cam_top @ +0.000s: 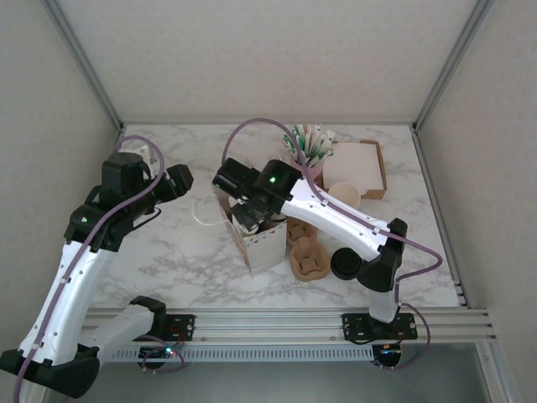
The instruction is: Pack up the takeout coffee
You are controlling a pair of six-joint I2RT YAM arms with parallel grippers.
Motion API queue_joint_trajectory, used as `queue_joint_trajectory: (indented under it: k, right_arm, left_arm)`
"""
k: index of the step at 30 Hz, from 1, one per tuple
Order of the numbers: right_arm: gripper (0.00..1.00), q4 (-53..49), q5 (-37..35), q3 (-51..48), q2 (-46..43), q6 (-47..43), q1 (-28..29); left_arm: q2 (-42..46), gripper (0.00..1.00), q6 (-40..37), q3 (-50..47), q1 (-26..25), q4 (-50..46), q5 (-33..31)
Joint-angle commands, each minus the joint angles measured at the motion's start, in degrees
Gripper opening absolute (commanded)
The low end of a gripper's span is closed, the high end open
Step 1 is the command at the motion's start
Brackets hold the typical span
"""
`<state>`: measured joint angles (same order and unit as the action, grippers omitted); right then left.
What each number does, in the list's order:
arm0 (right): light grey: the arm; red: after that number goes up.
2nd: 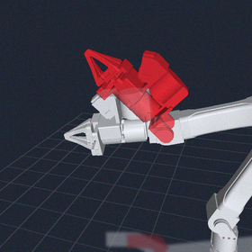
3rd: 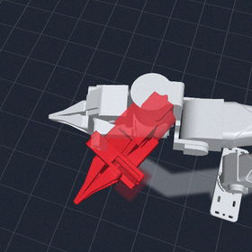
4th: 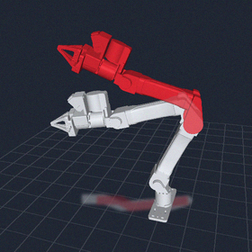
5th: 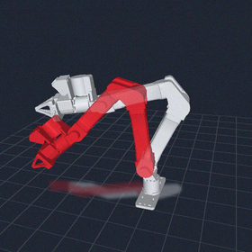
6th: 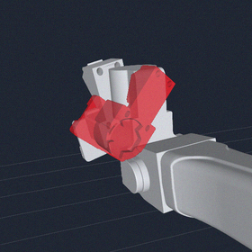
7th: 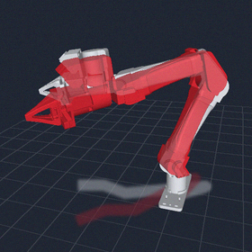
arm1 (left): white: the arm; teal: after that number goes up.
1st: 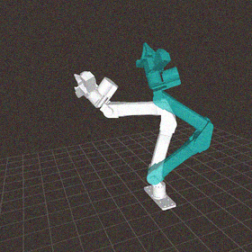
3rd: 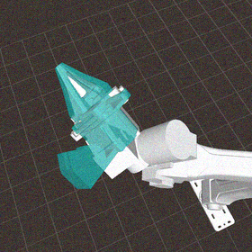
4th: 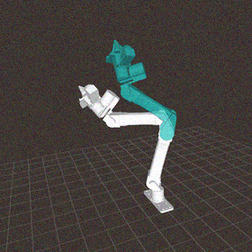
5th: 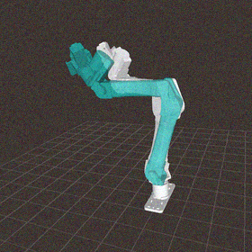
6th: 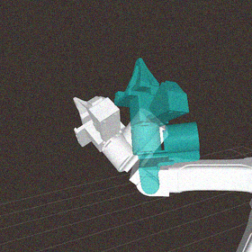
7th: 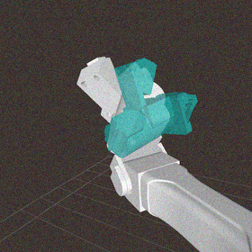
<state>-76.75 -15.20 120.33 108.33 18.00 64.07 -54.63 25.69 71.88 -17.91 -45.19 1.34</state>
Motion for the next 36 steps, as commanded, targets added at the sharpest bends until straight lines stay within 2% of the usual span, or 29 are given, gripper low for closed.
queue_joint_trajectory:
  k: [1,7,11,15,21,24,27,30,32,36]
  right_arm:
    - [0.31,-0.5,-2.3,2.8,-1.0,-0.5,0.7]
    - [0.47,2.1,-4.2,2.7,-5.9,0.0,0.8]
    - [0.52,3.2,-4.2,4.0,-8.7,-0.7,0.7]
    - [0.65,5.8,-4.7,4.2,-12.4,-2.0,0.8]
    - [0.80,15.6,-7.1,-1.3,-21.3,-5.9,0.7]
    - [0.84,23.9,-12.4,-8.1,-26.9,-9.4,0.7]
    - [0.98,33.4,-22.6,-16.5,-32.4,-13.5,0.7]
    - [0.99,46.4,-32.9,-26.3,-37.0,-23.0,0.6]
    - [0.99,53.0,-35.1,-32.1,-39.7,-26.6,-1.9]
    - [0.99,53.3,-28.8,-39.3,-44.6,-17.8,-15.0]
  left_arm:
    - [1.5,0.79,0.3,0.8,-0.5,-0.6,-0.8]
    - [3.1,0.84,0.6,0.3,-0.4,-0.6,-1.9]
    - [3.9,0.87,0.4,-0.1,-0.4,0.2,-3.3]
    - [3.9,1.00,0.2,0.0,-0.5,0.8,-3.5]
    - [3.5,1.00,-0.5,0.3,-0.4,2.4,-4.9]
    - [3.3,1.00,0.1,0.2,-0.4,3.7,-6.9]
    - [3.1,1.00,0.7,-0.1,-0.4,4.9,-9.7]
    - [2.4,1.00,-0.5,-0.4,-0.4,6.0,-14.6]
    - [1.9,1.00,-4.4,-1.5,-0.4,8.4,-16.1]
    - [0.6,1.00,-7.2,-4.8,-0.4,13.7,-22.7]
